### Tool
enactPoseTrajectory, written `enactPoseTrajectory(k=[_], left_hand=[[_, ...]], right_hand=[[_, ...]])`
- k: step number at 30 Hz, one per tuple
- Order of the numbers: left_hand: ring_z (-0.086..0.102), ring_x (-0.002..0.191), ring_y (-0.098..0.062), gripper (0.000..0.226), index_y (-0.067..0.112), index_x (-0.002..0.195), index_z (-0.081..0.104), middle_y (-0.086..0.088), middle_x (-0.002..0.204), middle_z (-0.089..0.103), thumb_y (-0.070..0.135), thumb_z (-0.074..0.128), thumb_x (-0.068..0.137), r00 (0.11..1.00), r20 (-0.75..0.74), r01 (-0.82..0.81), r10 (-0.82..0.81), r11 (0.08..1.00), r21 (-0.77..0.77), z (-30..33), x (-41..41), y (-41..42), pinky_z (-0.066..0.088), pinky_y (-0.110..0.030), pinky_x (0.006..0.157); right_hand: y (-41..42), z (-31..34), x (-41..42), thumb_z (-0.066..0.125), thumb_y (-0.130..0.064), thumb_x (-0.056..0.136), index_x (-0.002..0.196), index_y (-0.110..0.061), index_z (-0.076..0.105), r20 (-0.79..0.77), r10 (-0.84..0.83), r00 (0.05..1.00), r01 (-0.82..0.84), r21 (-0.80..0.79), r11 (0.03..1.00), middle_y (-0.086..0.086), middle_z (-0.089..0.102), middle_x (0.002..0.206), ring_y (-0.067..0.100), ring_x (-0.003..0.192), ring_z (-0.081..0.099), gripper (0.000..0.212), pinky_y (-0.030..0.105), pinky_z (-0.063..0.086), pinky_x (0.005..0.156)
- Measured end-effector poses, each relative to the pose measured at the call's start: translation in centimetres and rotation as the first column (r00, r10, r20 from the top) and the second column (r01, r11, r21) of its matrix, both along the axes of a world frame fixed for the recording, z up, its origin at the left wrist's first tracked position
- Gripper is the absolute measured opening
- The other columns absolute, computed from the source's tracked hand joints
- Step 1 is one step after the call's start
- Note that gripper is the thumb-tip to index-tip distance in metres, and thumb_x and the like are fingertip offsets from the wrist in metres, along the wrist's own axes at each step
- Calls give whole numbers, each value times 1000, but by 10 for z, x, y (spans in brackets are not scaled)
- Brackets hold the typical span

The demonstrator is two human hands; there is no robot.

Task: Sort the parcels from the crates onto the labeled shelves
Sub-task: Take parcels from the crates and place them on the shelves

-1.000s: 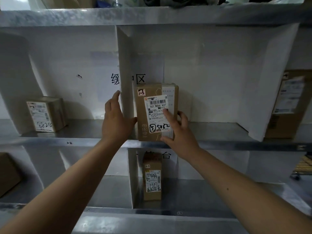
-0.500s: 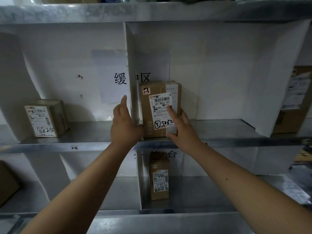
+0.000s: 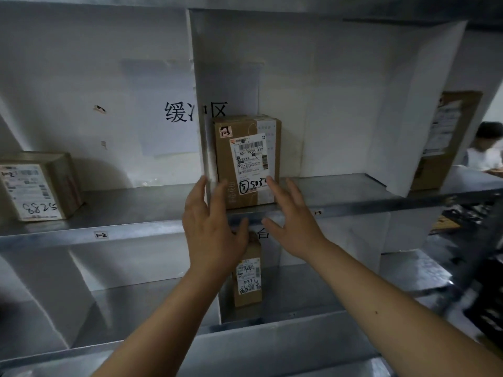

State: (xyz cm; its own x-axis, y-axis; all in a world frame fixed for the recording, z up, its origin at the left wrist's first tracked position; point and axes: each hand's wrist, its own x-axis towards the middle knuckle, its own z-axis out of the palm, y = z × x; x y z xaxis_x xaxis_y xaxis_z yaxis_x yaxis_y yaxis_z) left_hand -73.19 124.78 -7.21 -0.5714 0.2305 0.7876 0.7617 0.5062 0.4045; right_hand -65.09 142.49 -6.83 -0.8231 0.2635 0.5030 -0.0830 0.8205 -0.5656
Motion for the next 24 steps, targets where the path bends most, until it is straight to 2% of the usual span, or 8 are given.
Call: enactPoseTrajectory(k=[2, 5, 7, 12, 16, 18, 21, 24], left_hand=[[23, 154, -34, 84, 23, 153, 46, -11, 167, 25, 31, 84, 78, 996, -40, 82, -85, 995, -59, -12, 12, 7, 21, -47, 121], [30, 150, -37, 69, 21, 145, 57, -13, 163, 34, 32, 79, 80, 968, -96, 211, -233, 957, -197, -30, 22, 26, 25, -49, 118], [33, 148, -37, 66, 21, 143, 58, -13, 160, 40, 34, 77, 81, 951, -77, 271, -301, 925, -266, -38, 31, 44, 30, -52, 114], [38, 143, -37, 69, 23, 148, 52, -11, 156, 43, 36, 74, 84, 887, 50, 447, -459, 827, -340, -62, 73, 93, 36, -55, 110], [35, 145, -35, 71, 24, 150, 50, -10, 158, 42, 34, 75, 84, 802, 148, 587, -579, 718, -373, -77, 126, 141, 32, -53, 113], [36, 145, -34, 70, 24, 149, 51, -10, 158, 43, 35, 76, 84, 750, 171, 650, -639, 661, -375, -81, 159, 165, 33, -52, 114], [40, 141, -32, 68, 23, 147, 53, -9, 154, 47, 35, 76, 84, 695, 191, 700, -693, 593, -398, -86, 207, 200, 36, -50, 112], [43, 137, -31, 63, 23, 145, 55, -7, 150, 50, 36, 74, 86, 618, 214, 755, -756, 495, -431, -91, 268, 248, 37, -48, 110]], right_hand=[[-4, -5, 11, 69, -25, 100, 162, -46, 20, -17, -58, 998, 58, -28, 998, -3, 1, 174, -1, 150, 9, 82, 22, 18, 117], [5, -24, 40, 67, -19, 100, 155, -23, 45, -19, -233, 972, 233, -12, 972, 7, 25, 169, 15, 154, 22, 60, 30, 22, 125], [16, -39, 67, 67, -18, 99, 152, -17, 49, 47, -338, 940, 339, -11, 941, 9, 30, 166, 22, 152, 27, 56, 28, 19, 124], [42, -73, 159, 67, -16, 98, 152, -21, 50, 191, -562, 805, 586, -109, 803, 9, 29, 166, 23, 152, 30, 56, 16, 18, 114], [59, -83, 236, 69, -12, 95, 149, -17, 53, 233, -667, 708, 702, -130, 700, 6, 41, 158, 22, 145, 39, 56, 15, 25, 108], [67, -89, 272, 68, -16, 97, 150, -20, 51, 260, -704, 661, 748, -153, 646, 1, 38, 159, 18, 145, 38, 56, 13, 26, 105], [82, -96, 321, 67, -20, 99, 151, -24, 51, 281, -754, 594, 805, -195, 561, 1, 32, 162, 19, 145, 38, 54, 20, 31, 108], [110, -105, 388, 66, -22, 100, 151, -24, 51, 325, -810, 487, 873, -179, 453, 2, 29, 164, 20, 147, 35, 53, 17, 28, 104]])
